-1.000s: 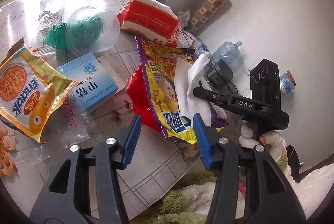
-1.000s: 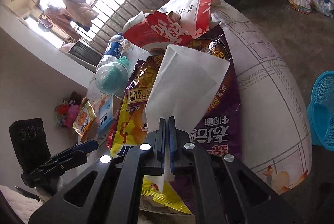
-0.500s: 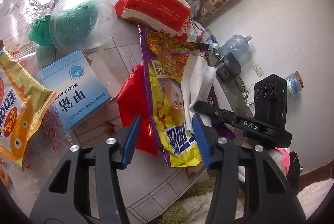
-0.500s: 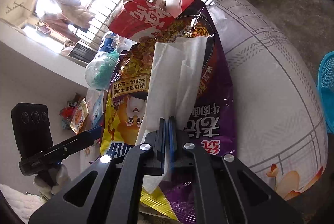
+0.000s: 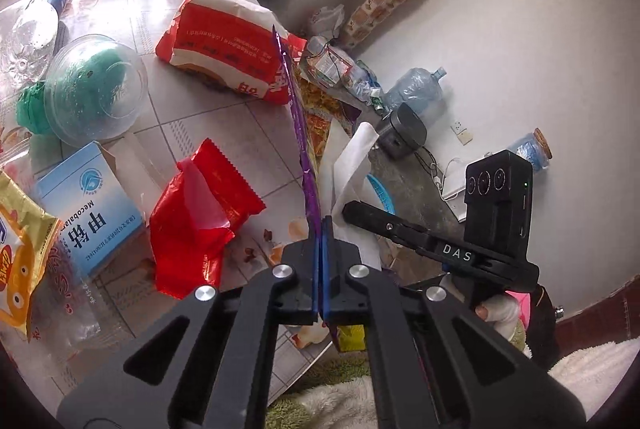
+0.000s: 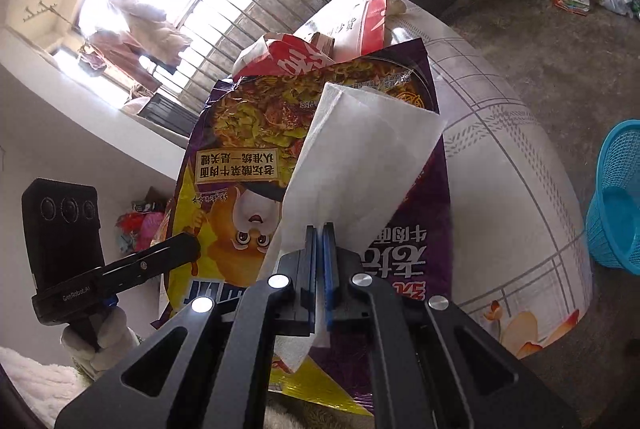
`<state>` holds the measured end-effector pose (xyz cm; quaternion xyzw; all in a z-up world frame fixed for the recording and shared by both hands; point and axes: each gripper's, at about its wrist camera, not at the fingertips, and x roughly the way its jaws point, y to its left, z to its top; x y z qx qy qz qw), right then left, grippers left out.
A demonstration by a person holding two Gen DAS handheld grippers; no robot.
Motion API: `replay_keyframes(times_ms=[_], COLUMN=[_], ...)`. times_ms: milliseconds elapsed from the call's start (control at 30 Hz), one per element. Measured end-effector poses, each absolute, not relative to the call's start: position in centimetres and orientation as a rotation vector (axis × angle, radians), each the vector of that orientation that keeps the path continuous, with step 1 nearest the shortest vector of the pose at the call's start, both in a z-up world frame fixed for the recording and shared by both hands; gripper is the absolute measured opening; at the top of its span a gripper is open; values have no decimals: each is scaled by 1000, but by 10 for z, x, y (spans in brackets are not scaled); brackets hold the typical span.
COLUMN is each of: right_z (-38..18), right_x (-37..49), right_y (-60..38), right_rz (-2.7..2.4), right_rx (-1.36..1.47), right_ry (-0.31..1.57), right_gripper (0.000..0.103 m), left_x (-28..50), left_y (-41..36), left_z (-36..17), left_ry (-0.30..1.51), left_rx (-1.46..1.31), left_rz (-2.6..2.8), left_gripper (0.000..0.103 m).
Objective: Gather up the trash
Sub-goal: 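Grasp the purple noodle bag with the left tool while the right tool holds the tissue, then drop the tissue and purple bag into the blue wastebasket with both tools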
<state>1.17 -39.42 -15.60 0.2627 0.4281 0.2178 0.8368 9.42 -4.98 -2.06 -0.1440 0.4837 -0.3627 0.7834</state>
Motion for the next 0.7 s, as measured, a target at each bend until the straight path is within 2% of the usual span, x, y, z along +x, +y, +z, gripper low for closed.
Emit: replay_keyframes(times_ms=[233, 400, 567, 700], right_z=[-99, -75, -75, -110], right_x=[-31, -48, -47, -31], right_y=[-428, -469, -520, -567], right_rz=[421, 293, 82, -81], right_rx=[544, 538, 542, 602], right_ry=[729, 630, 602, 665], right_gripper=[3, 3, 3, 3], left_x=[71, 81, 102, 131], left_y=[-81, -137, -232, -308], left_z=[37, 63, 61, 22], left_ry=[952, 935, 1048, 1231], left_rx=[-258, -195, -115, -75], left_rz=[-951, -1066, -1191, -1241], left_gripper=[0, 0, 0, 0])
